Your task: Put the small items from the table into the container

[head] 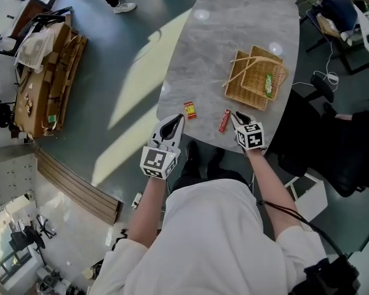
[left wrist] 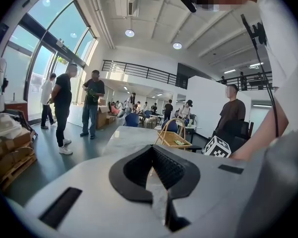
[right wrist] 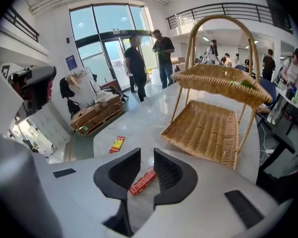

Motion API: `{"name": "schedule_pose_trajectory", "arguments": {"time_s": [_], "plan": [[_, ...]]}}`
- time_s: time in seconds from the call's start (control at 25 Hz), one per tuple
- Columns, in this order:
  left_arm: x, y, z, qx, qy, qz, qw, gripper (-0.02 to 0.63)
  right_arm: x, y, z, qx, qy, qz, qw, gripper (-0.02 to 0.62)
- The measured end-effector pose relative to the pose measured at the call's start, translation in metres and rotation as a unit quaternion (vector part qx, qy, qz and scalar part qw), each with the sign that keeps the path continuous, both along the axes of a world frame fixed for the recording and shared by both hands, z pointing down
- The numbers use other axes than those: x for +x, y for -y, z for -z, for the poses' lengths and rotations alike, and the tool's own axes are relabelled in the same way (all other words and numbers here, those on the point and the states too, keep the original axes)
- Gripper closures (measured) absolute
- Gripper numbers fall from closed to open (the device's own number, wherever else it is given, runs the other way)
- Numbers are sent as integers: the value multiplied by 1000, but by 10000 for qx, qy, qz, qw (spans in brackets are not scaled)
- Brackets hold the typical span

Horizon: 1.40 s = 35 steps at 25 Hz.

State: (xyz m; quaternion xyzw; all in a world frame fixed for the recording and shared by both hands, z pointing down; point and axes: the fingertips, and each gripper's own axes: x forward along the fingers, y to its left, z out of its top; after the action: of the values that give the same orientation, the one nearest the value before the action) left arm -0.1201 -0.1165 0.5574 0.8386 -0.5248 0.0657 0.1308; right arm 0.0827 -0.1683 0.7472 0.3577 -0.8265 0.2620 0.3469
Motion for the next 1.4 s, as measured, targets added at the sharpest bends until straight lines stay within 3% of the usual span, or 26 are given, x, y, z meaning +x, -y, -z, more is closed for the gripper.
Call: {"name": "schedule_pose_trajectory", "arguments": {"time_s": [0.44,0.68,0.92,1.12,1.2,1.4], "plan": [[-42,-32,-49,-562,-9,287,9980,598,-26,-36,-103,-870,-653,167,9939,499],[-53,-43,-58,-683,-29,403,9968,598,-27,-42,-136,-1153,-971,-102,9885,446],[-67,-49,-64,-743,-34,512,9959,598,-30,-35,-142,-1060,-1182,-443,9863,439],[-70,-51,-68,-784,-55,533,9955,598,-33,-34,-141,-1295,-1085,-956,9810,436],[-72,-51,-69,-789,-60,530,9955,598,-34,-36,-142,-1478,-1015,-1092,9777,379],[-72,-50,-69,-792,-86,523,9955,598,-30,-38,-147,-1504,-1204,-1062,9755,368]]}}
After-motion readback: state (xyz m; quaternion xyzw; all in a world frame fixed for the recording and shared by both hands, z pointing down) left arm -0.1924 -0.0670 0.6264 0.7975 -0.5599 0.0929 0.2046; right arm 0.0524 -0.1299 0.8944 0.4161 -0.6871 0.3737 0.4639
